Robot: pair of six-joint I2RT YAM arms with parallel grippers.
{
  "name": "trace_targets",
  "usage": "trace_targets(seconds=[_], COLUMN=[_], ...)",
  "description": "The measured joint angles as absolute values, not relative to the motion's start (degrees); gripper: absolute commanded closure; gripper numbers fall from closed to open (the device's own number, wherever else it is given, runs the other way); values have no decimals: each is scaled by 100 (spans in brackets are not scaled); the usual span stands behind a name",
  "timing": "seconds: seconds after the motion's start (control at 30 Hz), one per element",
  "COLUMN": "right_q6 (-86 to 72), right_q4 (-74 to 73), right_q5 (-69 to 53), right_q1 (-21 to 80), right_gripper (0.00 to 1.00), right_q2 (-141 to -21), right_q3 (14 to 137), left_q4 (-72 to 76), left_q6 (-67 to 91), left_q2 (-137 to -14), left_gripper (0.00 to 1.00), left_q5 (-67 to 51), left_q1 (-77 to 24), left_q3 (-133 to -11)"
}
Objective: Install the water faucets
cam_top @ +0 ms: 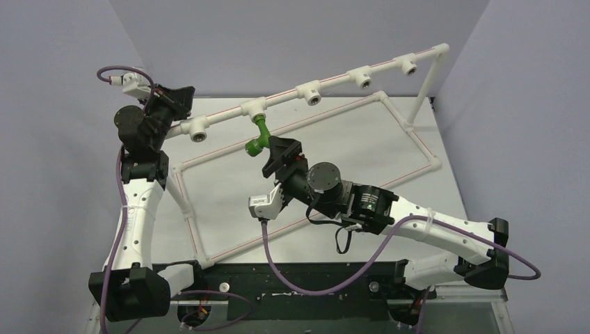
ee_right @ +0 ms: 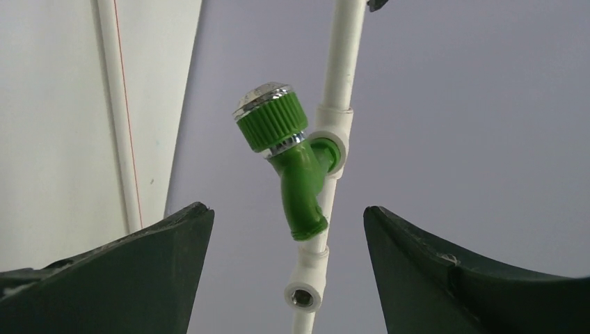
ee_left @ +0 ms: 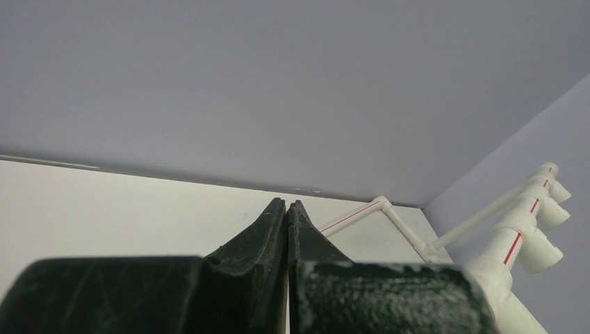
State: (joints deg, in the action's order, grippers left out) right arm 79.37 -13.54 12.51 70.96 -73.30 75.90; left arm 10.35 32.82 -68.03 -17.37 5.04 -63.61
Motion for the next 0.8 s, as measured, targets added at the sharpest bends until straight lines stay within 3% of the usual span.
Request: trace_targets(seconds=[0.43, 0.8], right_q6=[9876, 10156], right_q4=[91, 600], right_q5=[2165, 2300], right_q1=[7096, 6917], right_gripper=[24, 50], right_q2=[-7988, -8401], right_q3=[7107, 7109], left_q4=[1039, 1050], left_q6=[3284, 3293], left_q2=[-6807, -6812], left_gripper=[100, 100], left_q5=[-1739, -1743], left_q1=[504, 504], left_q3=[-6361, -6361])
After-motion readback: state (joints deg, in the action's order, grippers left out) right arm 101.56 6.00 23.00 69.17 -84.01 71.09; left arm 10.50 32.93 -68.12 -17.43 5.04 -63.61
